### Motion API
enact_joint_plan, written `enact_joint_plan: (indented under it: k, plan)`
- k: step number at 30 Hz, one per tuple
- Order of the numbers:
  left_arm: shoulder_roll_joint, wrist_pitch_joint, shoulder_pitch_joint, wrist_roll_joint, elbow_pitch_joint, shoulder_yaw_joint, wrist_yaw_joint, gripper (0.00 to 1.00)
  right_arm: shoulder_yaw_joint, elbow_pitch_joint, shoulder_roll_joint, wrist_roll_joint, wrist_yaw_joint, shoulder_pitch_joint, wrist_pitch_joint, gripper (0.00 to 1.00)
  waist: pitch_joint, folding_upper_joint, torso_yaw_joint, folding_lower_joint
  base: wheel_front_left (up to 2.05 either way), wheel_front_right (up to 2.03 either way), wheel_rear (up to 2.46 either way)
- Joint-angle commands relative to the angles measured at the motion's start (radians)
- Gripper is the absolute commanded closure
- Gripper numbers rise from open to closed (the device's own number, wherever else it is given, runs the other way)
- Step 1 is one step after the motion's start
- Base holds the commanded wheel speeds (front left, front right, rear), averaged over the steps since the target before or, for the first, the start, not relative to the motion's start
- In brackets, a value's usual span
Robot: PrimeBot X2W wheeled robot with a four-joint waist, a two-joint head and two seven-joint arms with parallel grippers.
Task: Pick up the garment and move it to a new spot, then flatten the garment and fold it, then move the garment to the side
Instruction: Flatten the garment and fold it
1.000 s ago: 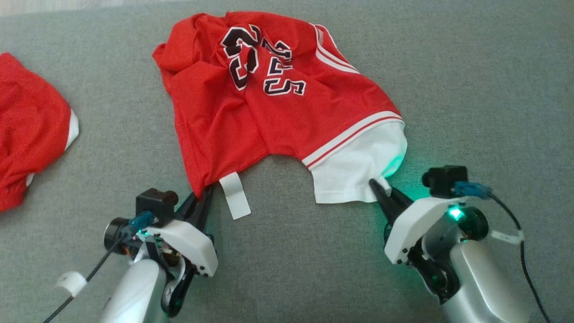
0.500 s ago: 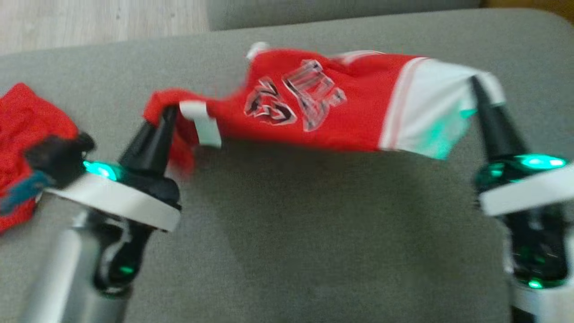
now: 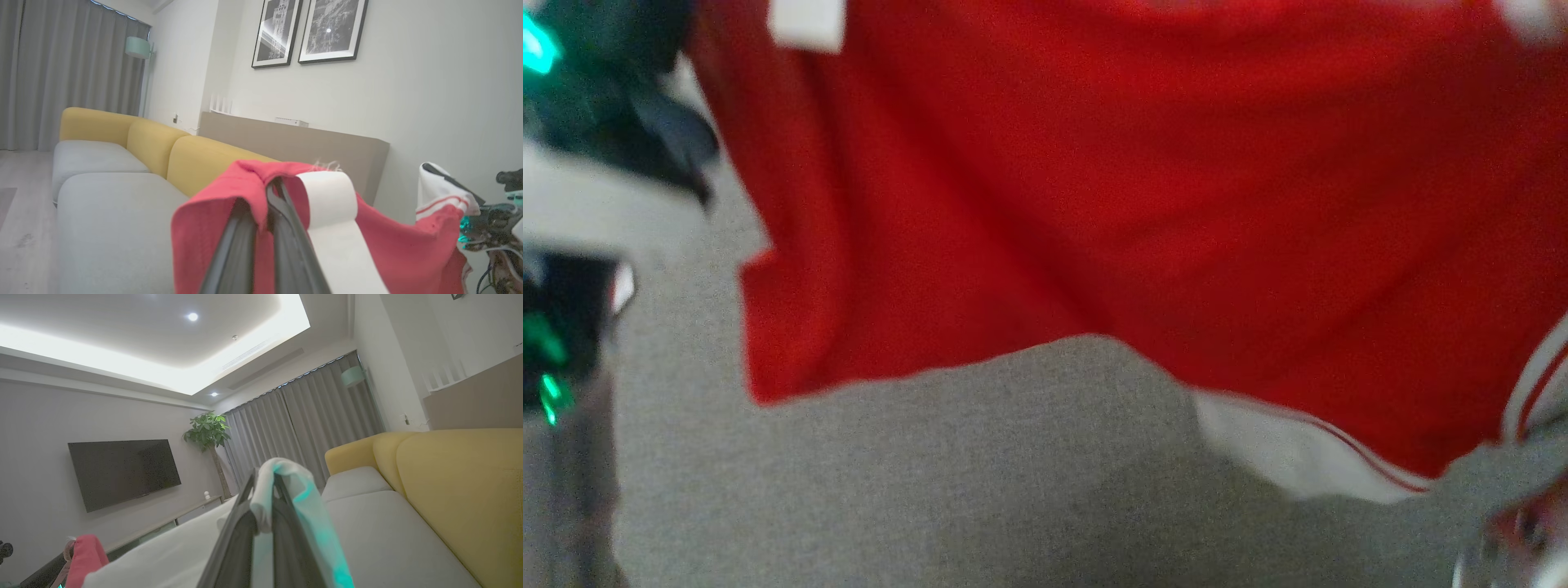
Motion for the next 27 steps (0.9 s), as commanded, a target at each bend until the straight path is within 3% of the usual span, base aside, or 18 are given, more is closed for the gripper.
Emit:
enact_joint_plan:
  k: [1, 7, 12, 17, 20, 22, 27]
  plan:
    - [0.045, 0.009, -0.055, 0.012, -0.003, 0.045, 0.000, 1.00, 0.016, -0.005, -0.002, -0.012, 0.008, -0.053, 0.015, 1.00, 0.044, 0.0000, -0.007, 0.0000, 0.00, 0.00, 0.00]
    - [0.048, -0.038, -0.369, 0.105, 0.351, 0.022, -0.029, 1.00, 0.027, 0.340, -0.002, -0.150, 0.008, -0.457, 0.029, 1.00, 0.191, 0.0000, -0.011, 0.0000, 0.00, 0.00, 0.00]
    - [0.025, -0.219, -0.616, 0.202, 0.670, -0.006, -0.075, 1.00, 0.037, 0.688, -0.002, -0.233, 0.008, -0.737, -0.162, 1.00, 0.280, 0.0000, -0.018, 0.0000, 0.00, 0.00, 0.00]
    - [-0.009, -0.489, -0.800, 0.238, 0.898, -0.028, -0.102, 1.00, 0.087, 0.908, -0.002, -0.185, 0.008, -0.926, -0.391, 1.00, 0.340, 0.0000, -0.031, 0.0000, 0.00, 0.00, 0.00]
    - [0.000, -0.600, -0.823, 0.216, 0.954, -0.090, -0.106, 1.00, 0.145, 0.932, -0.002, -0.162, 0.008, -0.922, -0.462, 1.00, 0.357, 0.0000, -0.044, 0.0000, 0.00, 0.00, 0.00]
    - [0.036, -0.648, -0.785, 0.188, 0.939, -0.179, -0.107, 1.00, 0.168, 0.908, -0.002, -0.168, 0.008, -0.851, -0.474, 1.00, 0.362, 0.0000, -0.045, 0.0000, 0.00, 0.00, 0.00]
    - [0.169, -0.766, -0.509, 0.099, 0.870, -0.387, -0.107, 1.00, 0.146, 0.778, -0.002, -0.203, 0.008, -0.472, -0.440, 1.00, 0.320, 0.0000, -0.043, 0.0000, 0.00, 0.00, 0.00]
